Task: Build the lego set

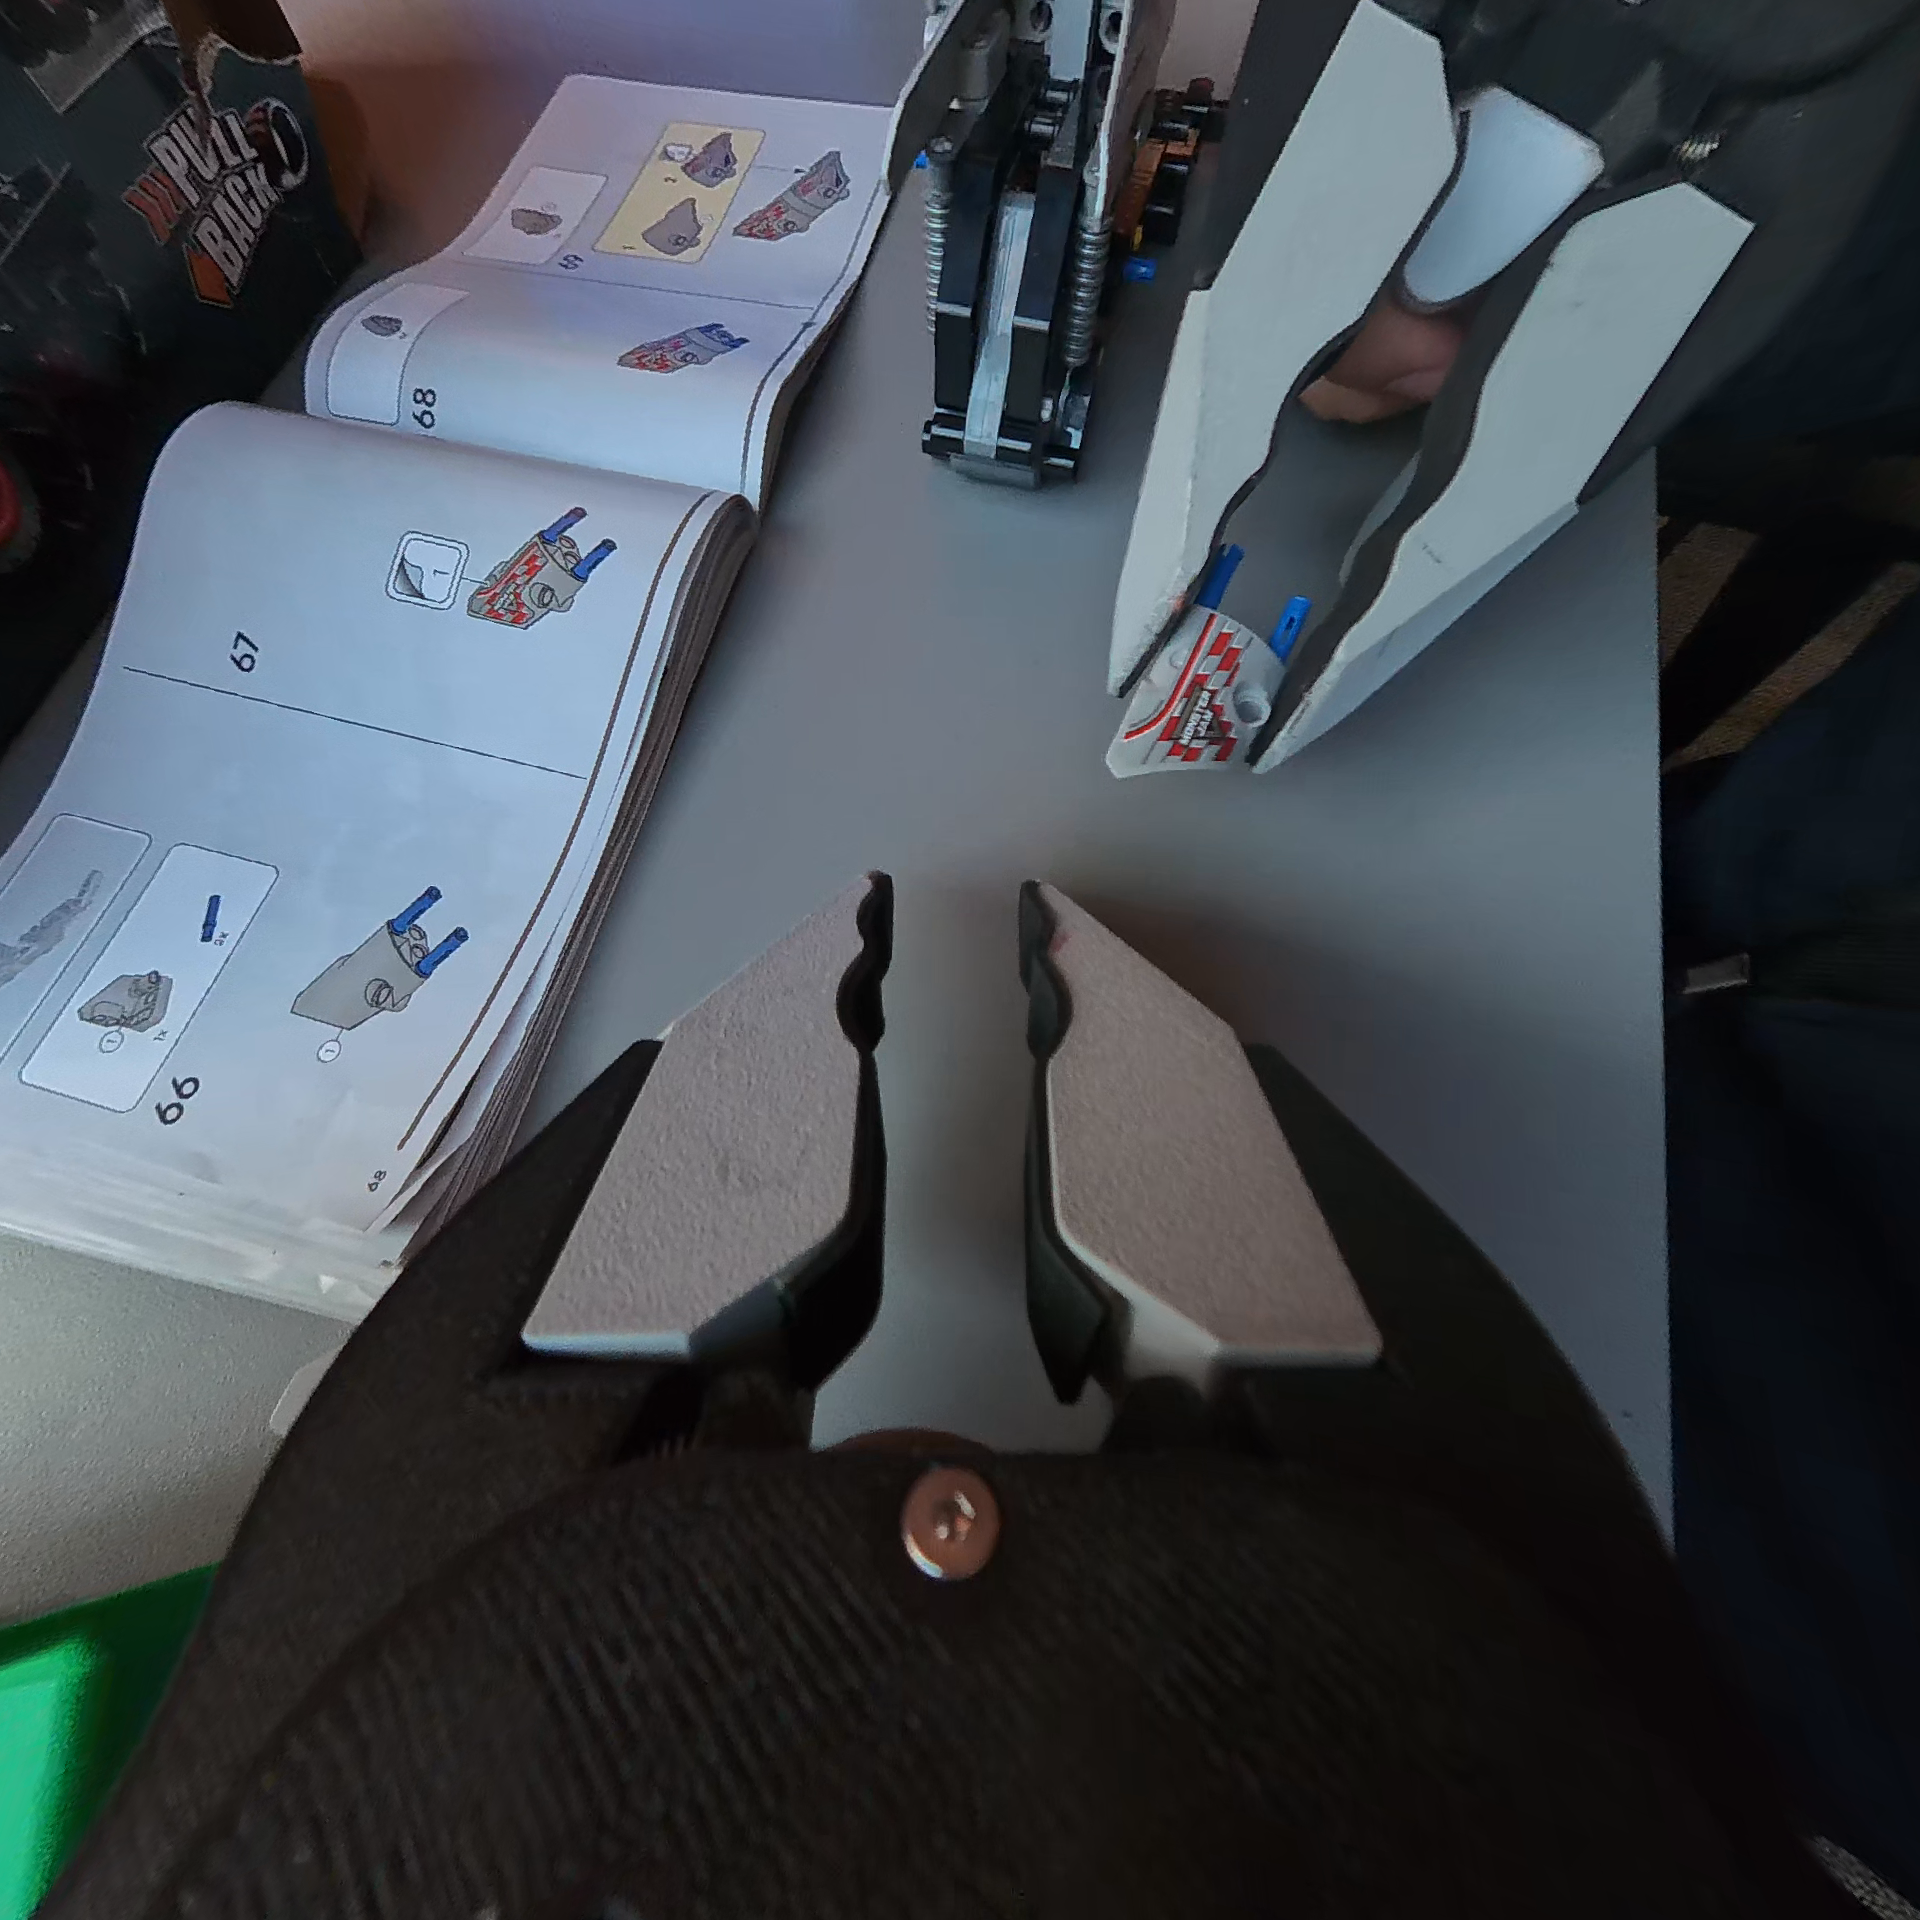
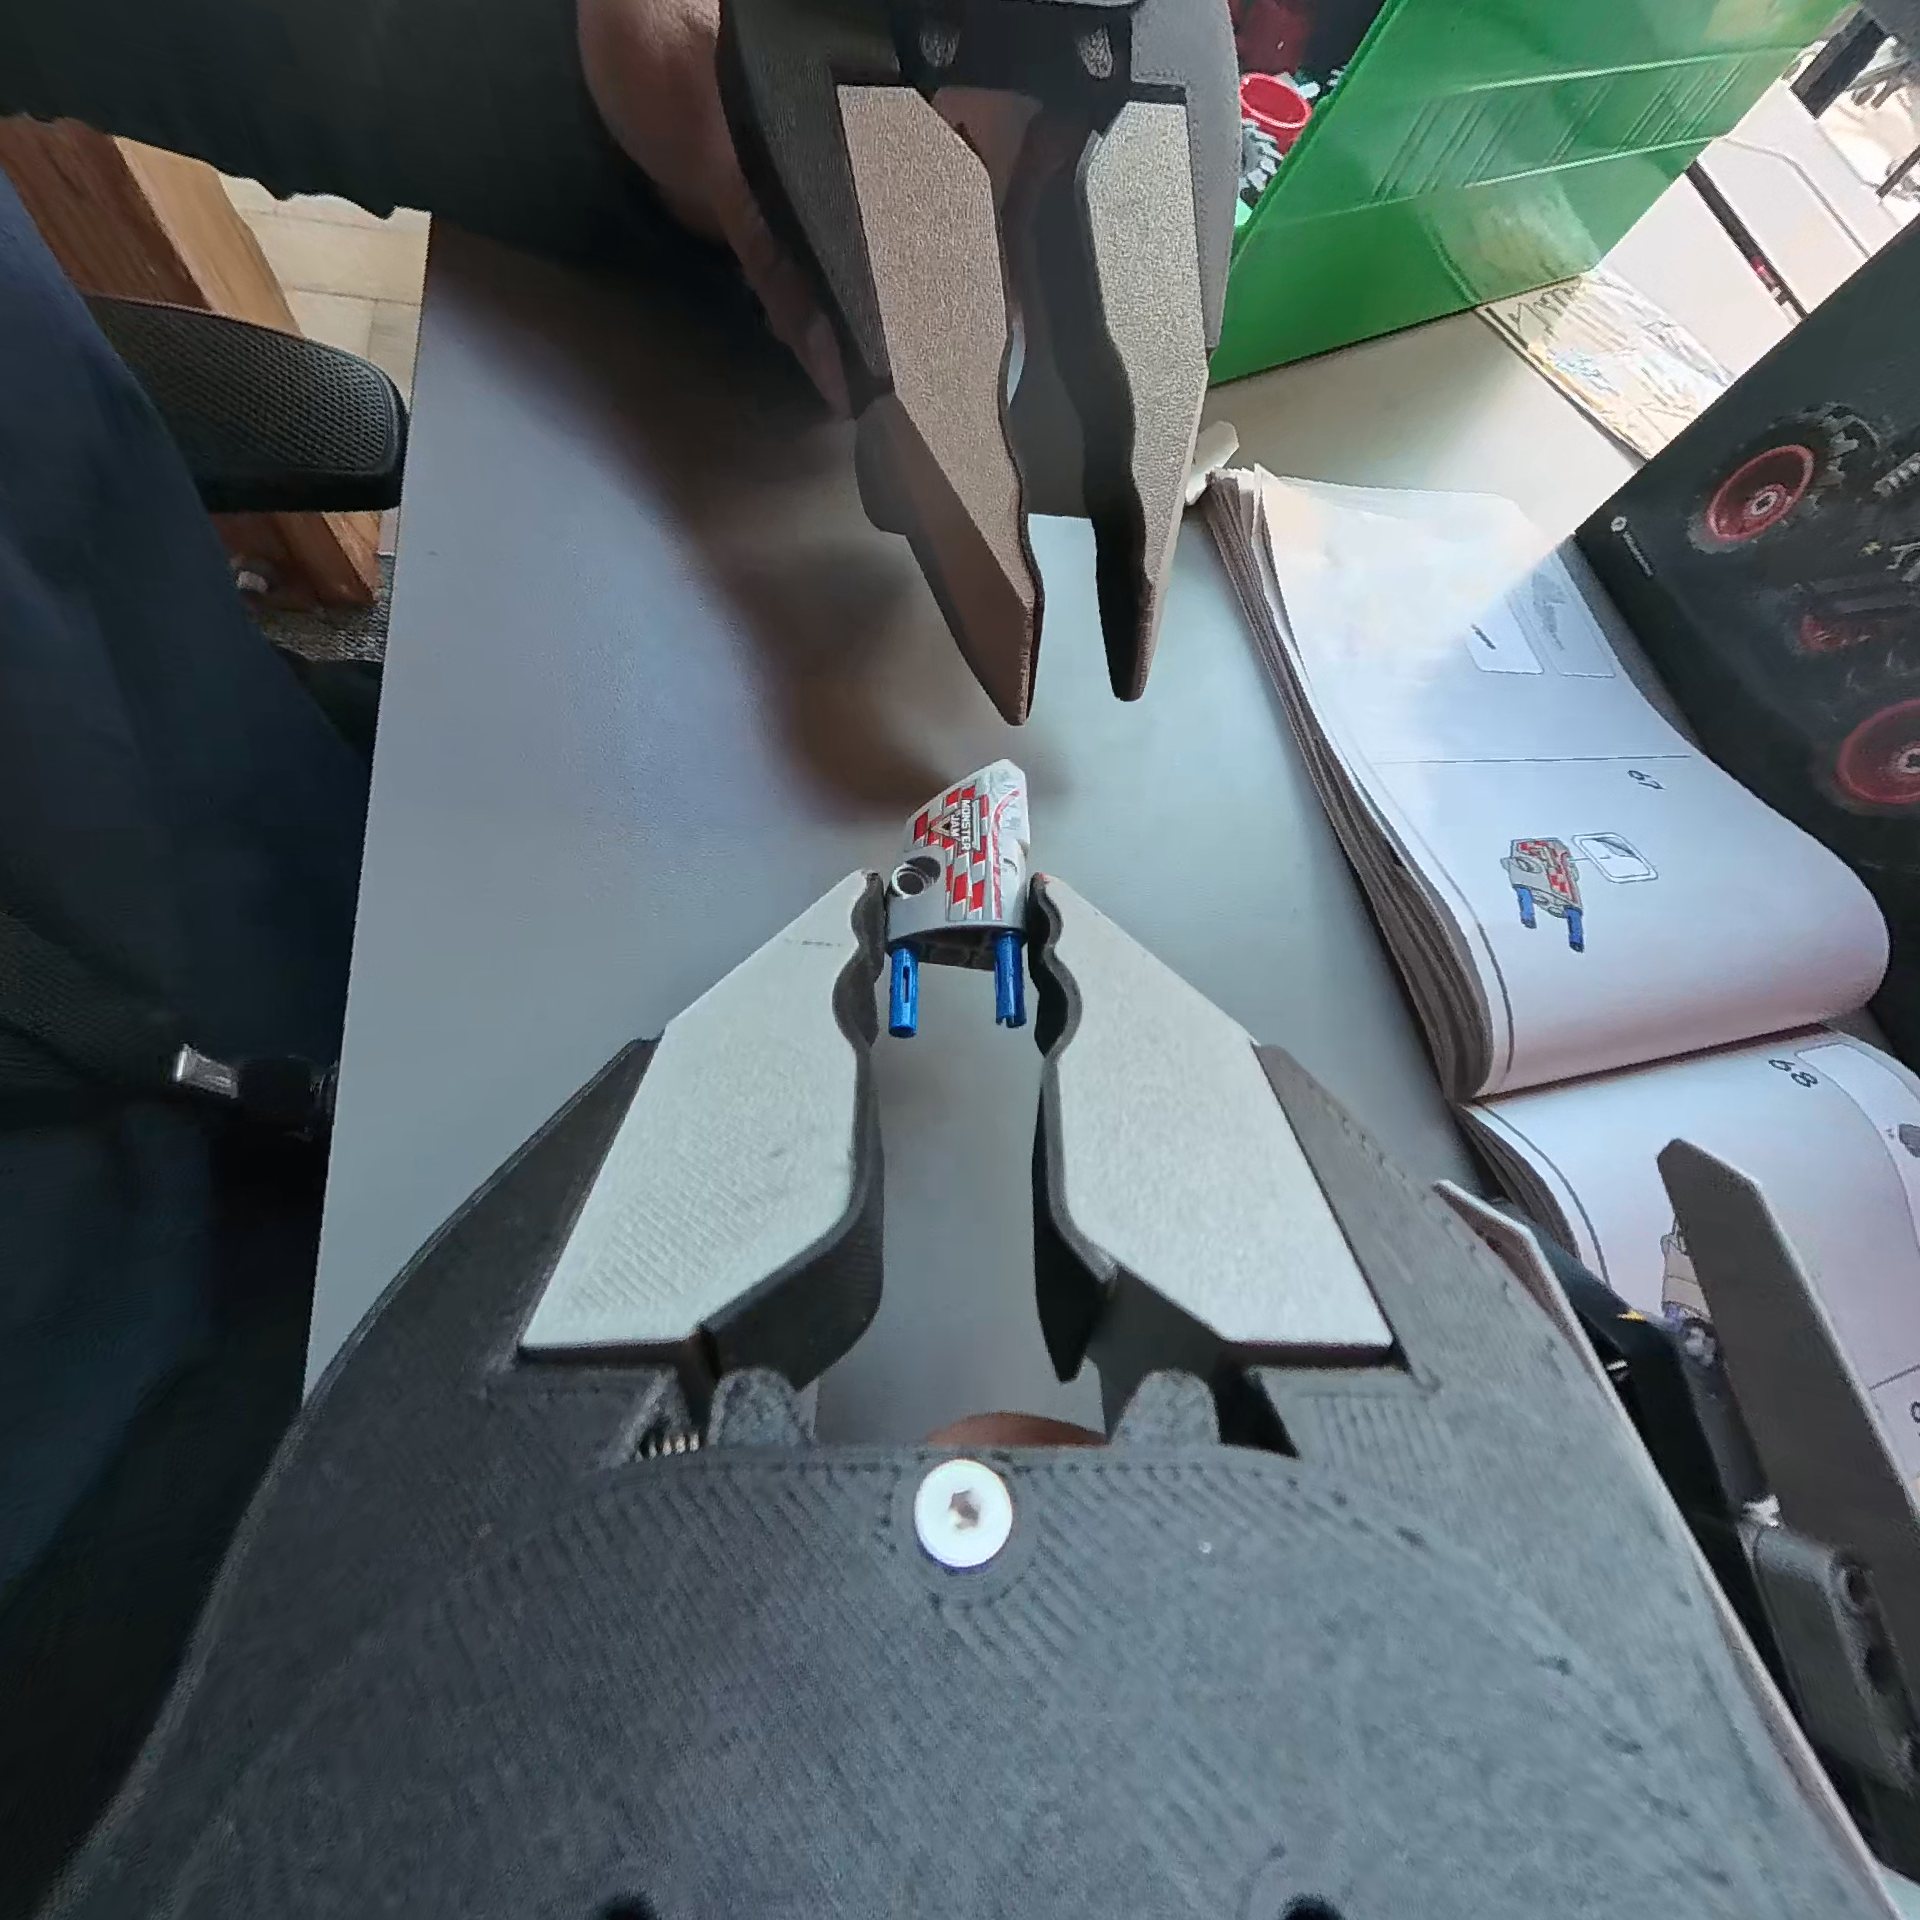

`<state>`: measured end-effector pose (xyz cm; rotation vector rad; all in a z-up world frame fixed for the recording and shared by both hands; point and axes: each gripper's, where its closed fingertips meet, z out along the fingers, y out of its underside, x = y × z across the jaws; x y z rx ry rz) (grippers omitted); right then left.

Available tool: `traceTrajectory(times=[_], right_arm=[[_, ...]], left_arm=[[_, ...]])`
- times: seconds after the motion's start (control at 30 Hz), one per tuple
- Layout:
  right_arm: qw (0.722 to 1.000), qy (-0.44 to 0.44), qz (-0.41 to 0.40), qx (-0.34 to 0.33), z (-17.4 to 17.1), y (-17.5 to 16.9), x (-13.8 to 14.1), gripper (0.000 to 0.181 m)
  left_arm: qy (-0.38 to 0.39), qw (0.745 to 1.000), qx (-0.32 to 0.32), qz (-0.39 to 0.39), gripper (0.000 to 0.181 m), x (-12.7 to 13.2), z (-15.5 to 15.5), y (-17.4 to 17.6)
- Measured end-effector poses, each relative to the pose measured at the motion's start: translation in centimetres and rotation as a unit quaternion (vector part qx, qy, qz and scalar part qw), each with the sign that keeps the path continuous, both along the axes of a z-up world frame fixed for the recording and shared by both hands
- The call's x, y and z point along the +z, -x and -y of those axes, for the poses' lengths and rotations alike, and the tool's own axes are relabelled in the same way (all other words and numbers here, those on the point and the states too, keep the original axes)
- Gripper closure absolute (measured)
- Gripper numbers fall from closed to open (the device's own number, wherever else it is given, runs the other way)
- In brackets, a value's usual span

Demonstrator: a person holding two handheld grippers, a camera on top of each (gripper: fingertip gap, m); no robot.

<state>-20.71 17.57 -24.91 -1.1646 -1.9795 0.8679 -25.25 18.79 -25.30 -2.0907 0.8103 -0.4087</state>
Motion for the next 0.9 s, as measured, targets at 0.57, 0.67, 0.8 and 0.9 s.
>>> traceTrajectory(times=[0.57,0.67,0.8,0.9], right_arm=[[1.0,0.016,-0.015,-0.009,-1.0,-1.1,0.6,0.157],[1.0,0.012,-0.013,-0.003,-1.3,-1.8,0.5,0.157],[1.0,-0.005,-0.008,0.001,-1.9,-2.8,0.2,0.157],[1.0,-0.009,0.001,0.008,-2.1,-3.3,-0.1,0.157]], left_arm=[[0.002,1.0,0.0,-0.002,0.16,-0.1,0.0,0.1],[0.005,1.0,0.0,0.002,0.16,-0.1,0.0,0.1],[0.014,1.0,0.001,0.011,0.16,-0.1,0.0,0.2],[0.025,1.0,-0.001,0.017,0.16,-0.2,0.0,0.1]])
